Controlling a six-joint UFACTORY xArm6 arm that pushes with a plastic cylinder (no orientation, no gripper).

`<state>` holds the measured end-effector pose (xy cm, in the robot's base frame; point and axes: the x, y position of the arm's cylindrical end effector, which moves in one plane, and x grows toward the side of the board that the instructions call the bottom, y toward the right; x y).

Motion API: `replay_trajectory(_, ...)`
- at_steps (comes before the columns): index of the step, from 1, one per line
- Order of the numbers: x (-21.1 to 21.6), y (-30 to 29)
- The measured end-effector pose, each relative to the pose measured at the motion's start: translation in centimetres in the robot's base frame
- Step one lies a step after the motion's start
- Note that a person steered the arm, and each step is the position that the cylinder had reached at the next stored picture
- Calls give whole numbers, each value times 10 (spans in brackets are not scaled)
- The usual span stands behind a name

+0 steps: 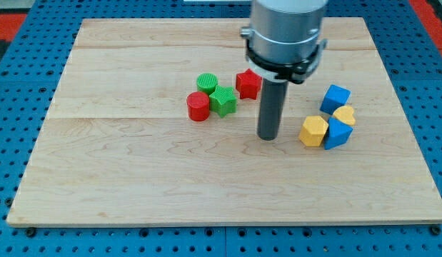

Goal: Move the blue cube into the blue triangle

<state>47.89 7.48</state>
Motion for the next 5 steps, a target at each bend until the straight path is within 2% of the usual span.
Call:
replay_trajectory(1,-65,36)
replay_trajectory(3,-132,82)
replay_trajectory(5,-92,105)
